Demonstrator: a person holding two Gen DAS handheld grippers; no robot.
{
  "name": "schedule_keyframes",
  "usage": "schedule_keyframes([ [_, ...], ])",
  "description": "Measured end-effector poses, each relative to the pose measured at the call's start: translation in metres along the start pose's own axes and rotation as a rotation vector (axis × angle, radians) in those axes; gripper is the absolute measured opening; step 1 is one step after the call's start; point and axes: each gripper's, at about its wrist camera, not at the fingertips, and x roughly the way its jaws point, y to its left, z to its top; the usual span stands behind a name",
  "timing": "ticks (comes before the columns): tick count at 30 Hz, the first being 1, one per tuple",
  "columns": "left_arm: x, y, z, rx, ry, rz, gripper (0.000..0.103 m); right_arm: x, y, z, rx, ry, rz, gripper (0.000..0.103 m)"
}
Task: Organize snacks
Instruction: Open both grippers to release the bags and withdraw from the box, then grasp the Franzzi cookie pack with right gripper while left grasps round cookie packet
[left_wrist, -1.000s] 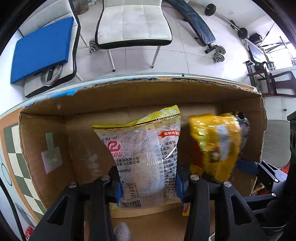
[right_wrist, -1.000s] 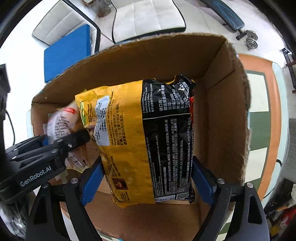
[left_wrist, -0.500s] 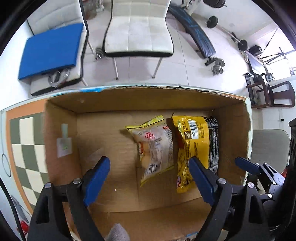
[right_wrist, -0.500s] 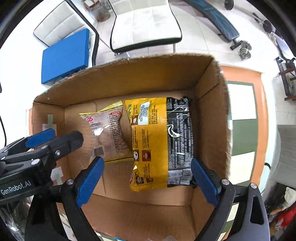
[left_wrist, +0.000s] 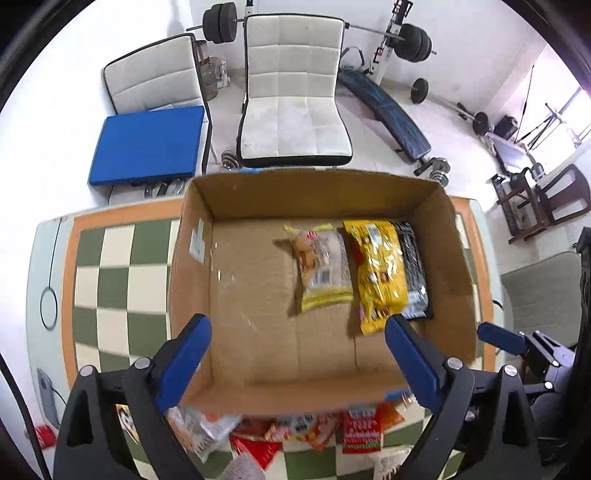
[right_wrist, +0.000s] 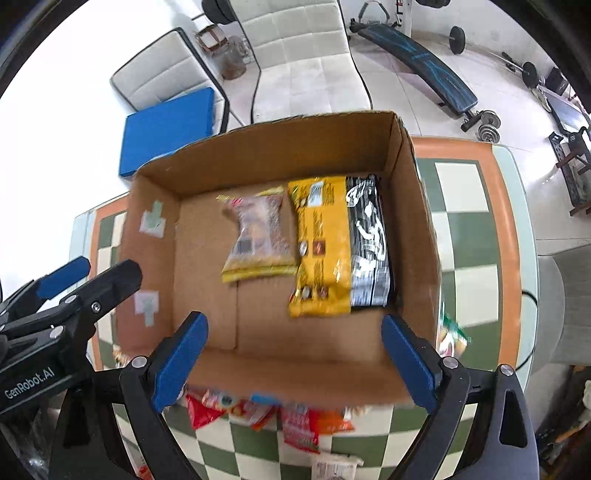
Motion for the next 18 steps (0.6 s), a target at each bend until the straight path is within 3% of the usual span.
schedule_keyframes([
  [3,-0.009,0.003,-0.035,-0.014,-0.006,0.015,0.096,-0.011,0.004,-0.030,-0.004,-0.018,0.008,0.097],
  [6,-0.006,0.014,-0.082,-0.080,0.039,0.020,0.096,-0.012,0.002,-0.069,0.004,0.005,-0.012,0.097],
  [13,0.039,0.050,-0.183,-0.189,0.230,0.071,0.096,0.032,-0.021,-0.169,0.057,0.195,-0.075,0.097],
  [18,0.059,0.073,-0.227,-0.270,0.306,0.091,0.096,0.079,-0.053,-0.222,0.147,0.323,-0.100,0.097],
])
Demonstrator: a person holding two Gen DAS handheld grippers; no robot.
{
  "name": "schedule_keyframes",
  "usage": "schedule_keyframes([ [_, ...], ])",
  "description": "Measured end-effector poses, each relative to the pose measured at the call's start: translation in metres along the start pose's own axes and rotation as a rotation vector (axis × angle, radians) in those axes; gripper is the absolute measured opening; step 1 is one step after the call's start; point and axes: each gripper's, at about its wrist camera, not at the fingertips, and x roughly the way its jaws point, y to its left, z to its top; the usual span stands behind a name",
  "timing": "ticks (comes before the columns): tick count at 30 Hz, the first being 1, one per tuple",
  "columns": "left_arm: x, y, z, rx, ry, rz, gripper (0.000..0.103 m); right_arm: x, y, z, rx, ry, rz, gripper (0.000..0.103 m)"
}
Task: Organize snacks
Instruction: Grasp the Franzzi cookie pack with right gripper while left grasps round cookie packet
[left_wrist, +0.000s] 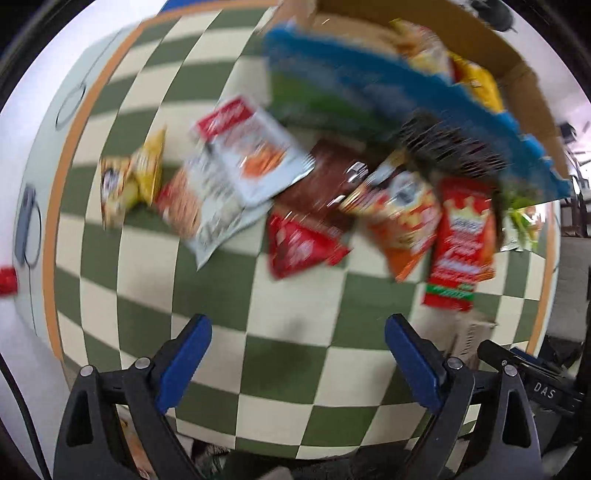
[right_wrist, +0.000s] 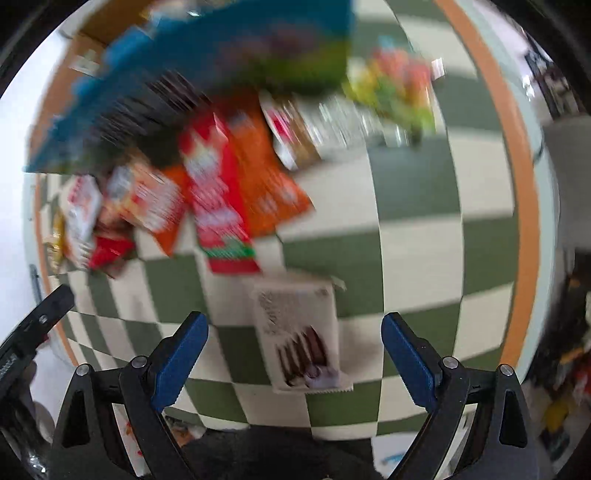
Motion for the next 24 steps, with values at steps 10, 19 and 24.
schedule_keyframes([
  [10,0.027,0.088,0.007,-0.347,0.080,-0.130,0.096,0.061,-0.004,-0.021,0.009,0.094,-0.049,0.064],
  [19,0.047,0.129,0.056,-0.511,0.120,-0.166,0.096,0.055,0.033,-0.023,-0.066,0.045,-0.061,0.063],
  [24,0.066,0.128,0.081,-0.497,0.137,-0.093,0.096,0.059,0.047,-0.033,-0.104,0.054,-0.070,0.063],
])
